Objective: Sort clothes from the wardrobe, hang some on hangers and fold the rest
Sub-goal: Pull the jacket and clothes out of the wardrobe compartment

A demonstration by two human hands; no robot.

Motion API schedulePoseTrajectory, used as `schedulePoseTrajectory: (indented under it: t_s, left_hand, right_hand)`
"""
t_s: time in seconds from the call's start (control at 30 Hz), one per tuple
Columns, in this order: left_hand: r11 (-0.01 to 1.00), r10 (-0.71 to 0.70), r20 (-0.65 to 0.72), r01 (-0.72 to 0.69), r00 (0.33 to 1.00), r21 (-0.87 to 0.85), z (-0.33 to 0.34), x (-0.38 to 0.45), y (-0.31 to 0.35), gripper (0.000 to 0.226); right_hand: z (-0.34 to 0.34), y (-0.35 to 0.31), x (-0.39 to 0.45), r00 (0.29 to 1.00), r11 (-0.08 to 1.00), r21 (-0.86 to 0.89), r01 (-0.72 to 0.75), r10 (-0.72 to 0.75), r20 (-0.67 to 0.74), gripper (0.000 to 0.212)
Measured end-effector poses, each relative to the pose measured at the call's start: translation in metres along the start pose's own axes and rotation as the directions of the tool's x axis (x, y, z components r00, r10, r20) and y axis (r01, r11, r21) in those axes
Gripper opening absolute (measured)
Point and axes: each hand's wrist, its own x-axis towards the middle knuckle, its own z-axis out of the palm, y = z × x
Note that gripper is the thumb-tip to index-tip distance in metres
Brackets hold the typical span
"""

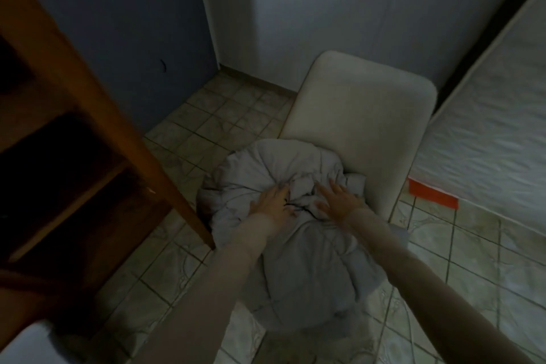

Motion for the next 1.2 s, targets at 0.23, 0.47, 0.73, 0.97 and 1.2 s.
schedulePoseTrajectory:
  t_s: [0.23, 0.47, 0.73, 0.97, 1.2]
  left_hand:
    - [0.989, 0.121, -0.092, -0.112, 0.988, 0.101, -0.058, -0.091, 0.002, 0.055]
    - [0.986, 0.154, -0.185, -0.139, 0.971, 0.091, -0.119, -0.192, -0.005, 0.051]
    - [0.977, 0.186, -0.389, -0.128, 0.902, 0.170, -0.203, -0.306, -0.052, 0.044]
    - [0.996, 0.026, -0.548, 0.023, 0.836, 0.083, -0.274, -0.387, -0.132, 0.035]
    - [0.980, -0.112, -0.655, 0.191, 0.748, 0.051, -0.335, -0.442, -0.208, 0.037]
  right_hand:
    - [-0.056, -0.056, -0.089, 0.986, 0.996, -0.087, 0.031, -0.044, -0.160, 0.056]
    - [-0.102, -0.122, -0.169, 0.955, 0.990, -0.115, 0.085, -0.113, -0.273, 0.051]
    - [-0.155, -0.239, -0.230, 0.917, 0.959, -0.207, 0.195, -0.253, -0.307, 0.037]
    - [-0.190, -0.351, -0.263, 0.861, 0.905, -0.097, 0.414, -0.424, -0.281, 0.030]
    - [-0.219, -0.444, -0.265, 0.754, 0.813, -0.088, 0.576, -0.569, -0.329, 0.027]
